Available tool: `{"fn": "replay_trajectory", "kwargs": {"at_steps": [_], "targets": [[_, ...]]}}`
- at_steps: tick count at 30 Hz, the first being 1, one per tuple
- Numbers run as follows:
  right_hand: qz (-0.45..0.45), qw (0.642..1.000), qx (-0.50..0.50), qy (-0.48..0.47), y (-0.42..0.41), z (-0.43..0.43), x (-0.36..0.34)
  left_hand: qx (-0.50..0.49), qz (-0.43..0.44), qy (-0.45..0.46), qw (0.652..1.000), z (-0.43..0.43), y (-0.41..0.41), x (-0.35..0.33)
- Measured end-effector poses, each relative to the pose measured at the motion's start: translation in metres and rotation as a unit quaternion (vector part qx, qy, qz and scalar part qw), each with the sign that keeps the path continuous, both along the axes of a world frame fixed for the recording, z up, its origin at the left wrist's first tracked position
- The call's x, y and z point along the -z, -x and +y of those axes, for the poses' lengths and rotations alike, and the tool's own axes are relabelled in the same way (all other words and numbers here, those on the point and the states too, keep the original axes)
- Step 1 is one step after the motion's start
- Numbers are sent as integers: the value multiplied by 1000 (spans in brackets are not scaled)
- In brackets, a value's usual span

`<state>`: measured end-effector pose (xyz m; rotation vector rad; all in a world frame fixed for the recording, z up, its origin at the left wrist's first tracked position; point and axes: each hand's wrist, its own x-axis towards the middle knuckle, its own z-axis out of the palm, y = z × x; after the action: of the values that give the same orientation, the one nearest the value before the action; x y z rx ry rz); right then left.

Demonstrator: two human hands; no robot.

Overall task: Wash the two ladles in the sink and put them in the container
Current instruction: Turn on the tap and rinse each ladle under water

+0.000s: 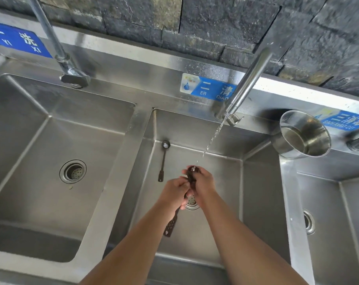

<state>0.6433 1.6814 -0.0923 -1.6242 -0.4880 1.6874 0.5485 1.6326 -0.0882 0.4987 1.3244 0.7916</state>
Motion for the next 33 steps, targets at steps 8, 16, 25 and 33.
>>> {"fn": "replay_trajectory", "kwargs": {"at_steps": [8,16,25,33], "targets": [[-50,993,-103,-17,-13,13,2,9,-9,-14,1000,2,-4,-7],[-69,994,-82,6,-8,18,6,-2,25,-25,999,7,-4,-6],[-136,987,-80,1,-10,21,10,3,66,-23,998,19,-4,-5],[-111,989,-89,30,-9,29,6,12,74,-60,995,18,-1,-1]]}}
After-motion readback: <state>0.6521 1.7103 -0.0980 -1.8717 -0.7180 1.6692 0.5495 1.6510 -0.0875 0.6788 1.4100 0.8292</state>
